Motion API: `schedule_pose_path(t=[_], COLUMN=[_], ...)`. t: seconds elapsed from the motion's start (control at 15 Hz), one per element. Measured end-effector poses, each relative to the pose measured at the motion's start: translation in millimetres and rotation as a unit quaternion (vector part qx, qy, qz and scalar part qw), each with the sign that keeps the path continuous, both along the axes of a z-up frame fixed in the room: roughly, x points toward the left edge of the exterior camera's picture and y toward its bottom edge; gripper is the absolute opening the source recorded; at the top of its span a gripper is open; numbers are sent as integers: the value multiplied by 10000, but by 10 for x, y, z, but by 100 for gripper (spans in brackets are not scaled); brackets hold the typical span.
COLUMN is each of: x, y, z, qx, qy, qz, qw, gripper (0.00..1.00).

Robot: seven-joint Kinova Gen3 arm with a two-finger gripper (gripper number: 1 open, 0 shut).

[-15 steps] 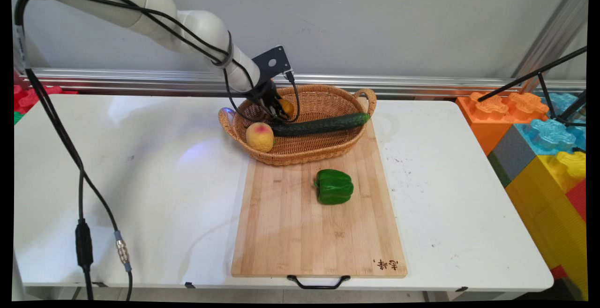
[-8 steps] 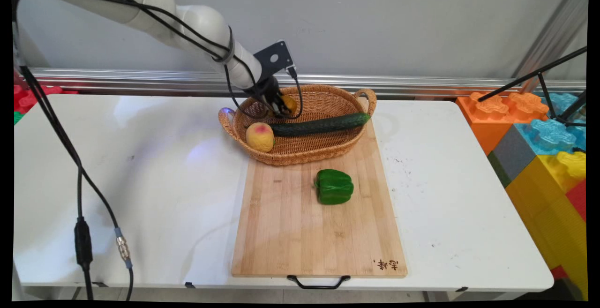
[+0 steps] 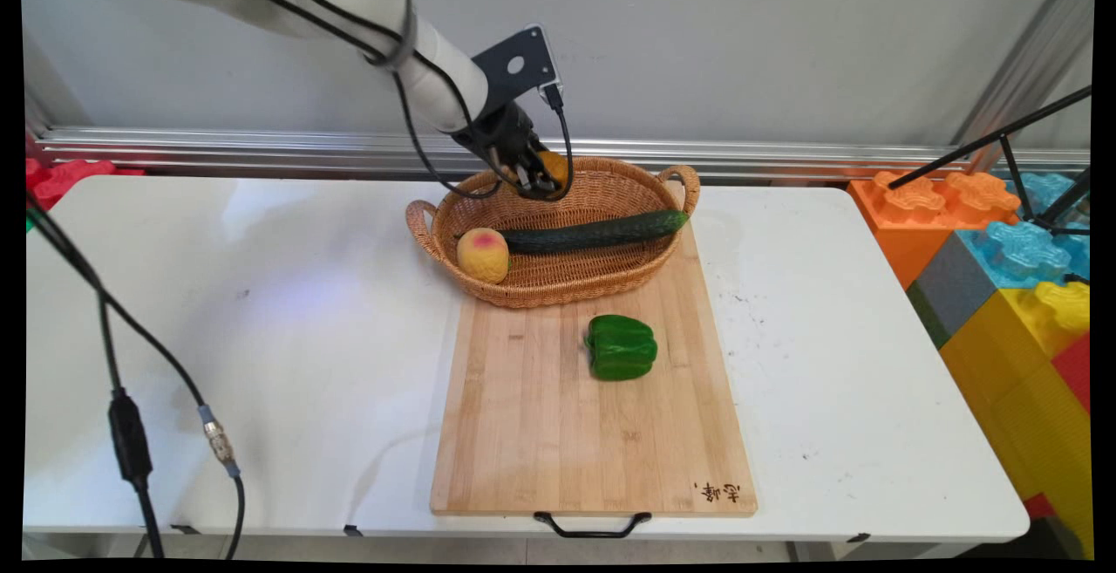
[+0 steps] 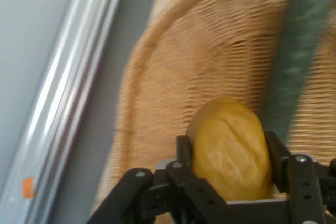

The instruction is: Place the picked object on the cutting board

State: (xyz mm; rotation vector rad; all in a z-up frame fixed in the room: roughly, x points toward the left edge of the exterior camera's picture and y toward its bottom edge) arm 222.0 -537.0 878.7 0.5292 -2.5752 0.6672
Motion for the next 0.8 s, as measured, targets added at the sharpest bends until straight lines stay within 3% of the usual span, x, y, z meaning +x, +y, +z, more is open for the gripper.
schedule_pose_path(t=[0.2, 0.4, 0.8], x=[-55, -9, 156], y=[391, 892, 1418], z=[227, 374, 335], qx=[293, 783, 1165], qy=[10, -80, -328], qz=[-338, -714, -1306], qw=[9990, 9943, 9840], gripper=[0, 0, 0])
